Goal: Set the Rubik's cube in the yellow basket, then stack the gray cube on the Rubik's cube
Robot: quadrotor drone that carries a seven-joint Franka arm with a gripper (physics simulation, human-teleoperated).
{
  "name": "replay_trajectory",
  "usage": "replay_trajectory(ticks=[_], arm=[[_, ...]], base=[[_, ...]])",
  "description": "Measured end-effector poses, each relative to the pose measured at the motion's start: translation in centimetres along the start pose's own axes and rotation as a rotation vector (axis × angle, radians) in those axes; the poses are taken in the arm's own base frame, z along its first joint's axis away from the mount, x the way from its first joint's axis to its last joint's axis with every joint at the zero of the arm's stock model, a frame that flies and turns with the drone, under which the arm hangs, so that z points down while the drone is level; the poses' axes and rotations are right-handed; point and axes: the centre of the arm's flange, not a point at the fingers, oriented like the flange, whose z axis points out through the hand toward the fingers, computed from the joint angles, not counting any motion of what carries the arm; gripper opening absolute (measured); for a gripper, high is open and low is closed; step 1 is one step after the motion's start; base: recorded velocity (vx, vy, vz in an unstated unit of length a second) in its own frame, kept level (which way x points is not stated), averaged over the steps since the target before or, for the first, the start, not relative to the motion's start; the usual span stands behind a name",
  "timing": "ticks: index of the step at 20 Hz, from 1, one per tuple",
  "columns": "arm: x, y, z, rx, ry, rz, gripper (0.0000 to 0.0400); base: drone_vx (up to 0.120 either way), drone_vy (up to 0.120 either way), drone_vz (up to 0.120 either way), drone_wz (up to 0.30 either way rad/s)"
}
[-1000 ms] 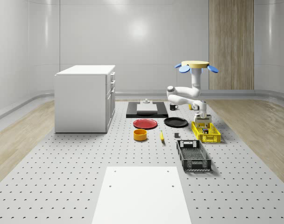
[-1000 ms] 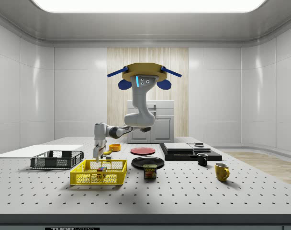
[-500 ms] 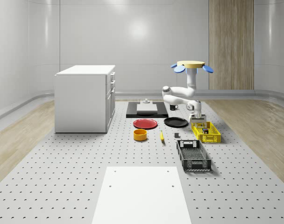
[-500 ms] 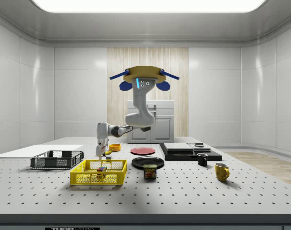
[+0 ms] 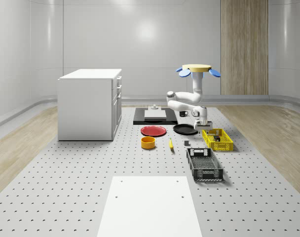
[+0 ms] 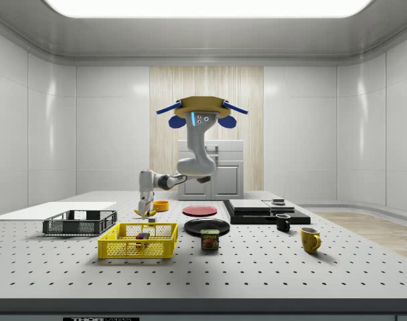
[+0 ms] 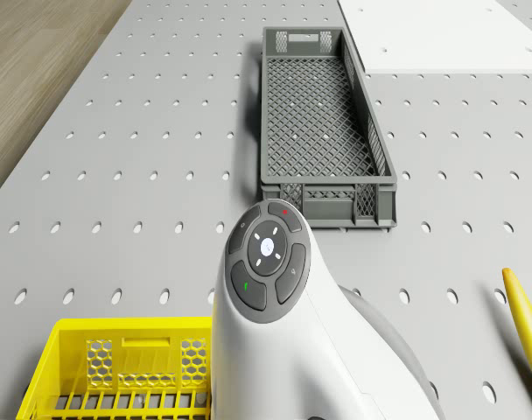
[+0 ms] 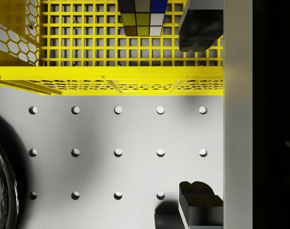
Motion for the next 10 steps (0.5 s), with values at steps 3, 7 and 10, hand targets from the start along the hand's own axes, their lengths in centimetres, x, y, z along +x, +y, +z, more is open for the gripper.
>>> replay_trajectory(ticks=[3,7,10], arm=[[0.00,0.00,0.00,0.000,0.000,0.000,0.0400],[0.00,0.00,0.00,0.000,0.000,0.000,0.0400],[0.00,0.00,0.00,0.000,0.000,0.000,0.0400]], base=[[0.000,-0.120,0.000,0.000],[0.000,-0.120,0.000,0.000],[0.027,-0.120,0.000,0.000]])
